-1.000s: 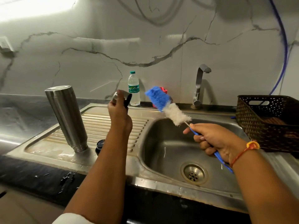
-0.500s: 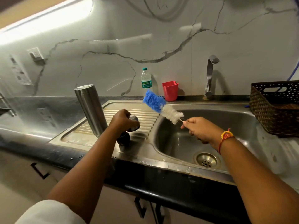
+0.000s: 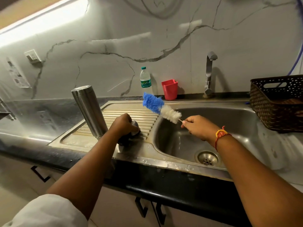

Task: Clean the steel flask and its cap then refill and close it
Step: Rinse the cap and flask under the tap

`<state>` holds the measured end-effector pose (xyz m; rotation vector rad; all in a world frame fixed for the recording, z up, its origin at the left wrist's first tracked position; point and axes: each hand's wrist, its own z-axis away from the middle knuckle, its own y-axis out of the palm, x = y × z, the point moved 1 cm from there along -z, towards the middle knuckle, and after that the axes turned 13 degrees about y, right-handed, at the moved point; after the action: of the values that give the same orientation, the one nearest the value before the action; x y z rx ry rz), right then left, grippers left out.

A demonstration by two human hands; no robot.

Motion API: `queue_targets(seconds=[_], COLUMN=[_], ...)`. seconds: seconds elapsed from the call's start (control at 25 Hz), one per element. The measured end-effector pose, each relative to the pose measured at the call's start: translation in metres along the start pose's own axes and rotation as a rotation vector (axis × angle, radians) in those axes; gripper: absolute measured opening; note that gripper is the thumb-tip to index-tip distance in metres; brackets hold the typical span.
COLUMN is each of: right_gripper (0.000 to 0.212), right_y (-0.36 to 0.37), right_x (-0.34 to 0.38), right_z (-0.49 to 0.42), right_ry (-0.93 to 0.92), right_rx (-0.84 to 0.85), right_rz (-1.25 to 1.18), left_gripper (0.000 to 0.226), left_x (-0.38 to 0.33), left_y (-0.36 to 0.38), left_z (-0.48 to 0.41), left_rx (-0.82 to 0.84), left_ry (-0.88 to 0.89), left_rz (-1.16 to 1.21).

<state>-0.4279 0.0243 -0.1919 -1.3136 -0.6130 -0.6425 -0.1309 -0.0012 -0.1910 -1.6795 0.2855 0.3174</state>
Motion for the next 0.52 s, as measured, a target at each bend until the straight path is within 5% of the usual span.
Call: queue_targets(seconds=[0.16,0.32,0.52], right_gripper=[0.029,0.023,0.017], right_y=[0.002,0.003,-0.006], right_x=[0.0,-0.004,-0.006], right_z=[-0.007,-0.009,-0.004], right_ry=[0.013,0.024,0.088], right_rx=[-0.051,-0.194,-0.465], right_rz=[0.0,0.052,0.16], left_gripper=[0.079,0.075,0.078], left_x=[-0.011,-0.049,-0.084], left_y=[-0.004,0.003,0.027], left_z=[0.004,-0.007,-0.059], left_rx=[-0.089,-0.245,-0.211], left_ry=[0.067,0.284,0.403], left_rz=[-0.052,-0.032,0.008])
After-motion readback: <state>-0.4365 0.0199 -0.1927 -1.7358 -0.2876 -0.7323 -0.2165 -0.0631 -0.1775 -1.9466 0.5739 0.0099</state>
